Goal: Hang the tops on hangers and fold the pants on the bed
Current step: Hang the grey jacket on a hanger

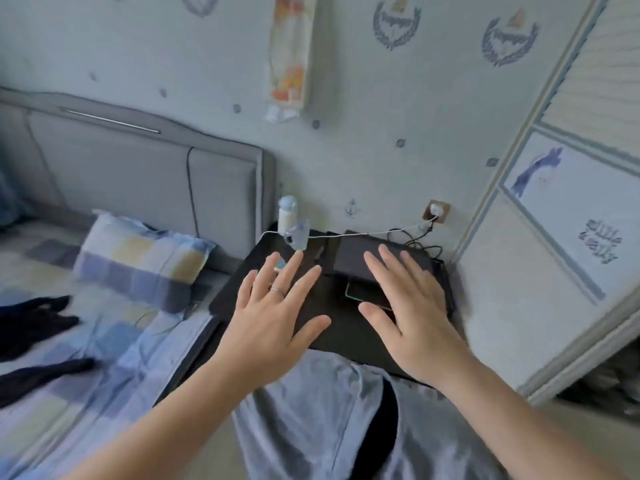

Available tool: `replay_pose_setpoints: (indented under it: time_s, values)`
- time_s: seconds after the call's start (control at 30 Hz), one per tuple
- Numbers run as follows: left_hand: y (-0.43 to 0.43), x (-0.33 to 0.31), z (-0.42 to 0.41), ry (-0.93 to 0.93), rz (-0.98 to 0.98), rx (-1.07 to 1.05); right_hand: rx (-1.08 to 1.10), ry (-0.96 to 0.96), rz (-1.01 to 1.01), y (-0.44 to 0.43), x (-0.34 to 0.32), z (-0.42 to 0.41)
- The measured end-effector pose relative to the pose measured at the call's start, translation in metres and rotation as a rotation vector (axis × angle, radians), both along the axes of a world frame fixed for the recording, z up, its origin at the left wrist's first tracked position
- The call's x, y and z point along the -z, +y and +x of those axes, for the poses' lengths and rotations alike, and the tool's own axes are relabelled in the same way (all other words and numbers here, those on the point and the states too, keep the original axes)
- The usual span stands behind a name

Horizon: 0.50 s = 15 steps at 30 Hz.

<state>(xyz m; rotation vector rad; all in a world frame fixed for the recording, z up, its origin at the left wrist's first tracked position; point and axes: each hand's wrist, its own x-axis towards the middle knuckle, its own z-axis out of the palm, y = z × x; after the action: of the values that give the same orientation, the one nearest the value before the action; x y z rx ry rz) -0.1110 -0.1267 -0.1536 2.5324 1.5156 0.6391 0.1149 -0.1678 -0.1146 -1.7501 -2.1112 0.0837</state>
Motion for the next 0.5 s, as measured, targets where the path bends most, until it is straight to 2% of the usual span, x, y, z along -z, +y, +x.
replay_pose_setpoints:
  time_s: [0.17,0.33,0.5]
  values:
    - [-0.053,0.058,-0.125,0.076,-0.189,-0.319,-0.24,0.072,-0.111,0.002,0.051,-0.119]
    - [-0.116,0.098,-0.228,0.068,-0.327,-0.627,-0.444,0.113,-0.232,-0.002,0.091,-0.233]
    - [-0.178,0.126,-0.3,-0.05,-0.431,-0.914,-0.71,0.051,-0.375,-0.009,0.123,-0.331]
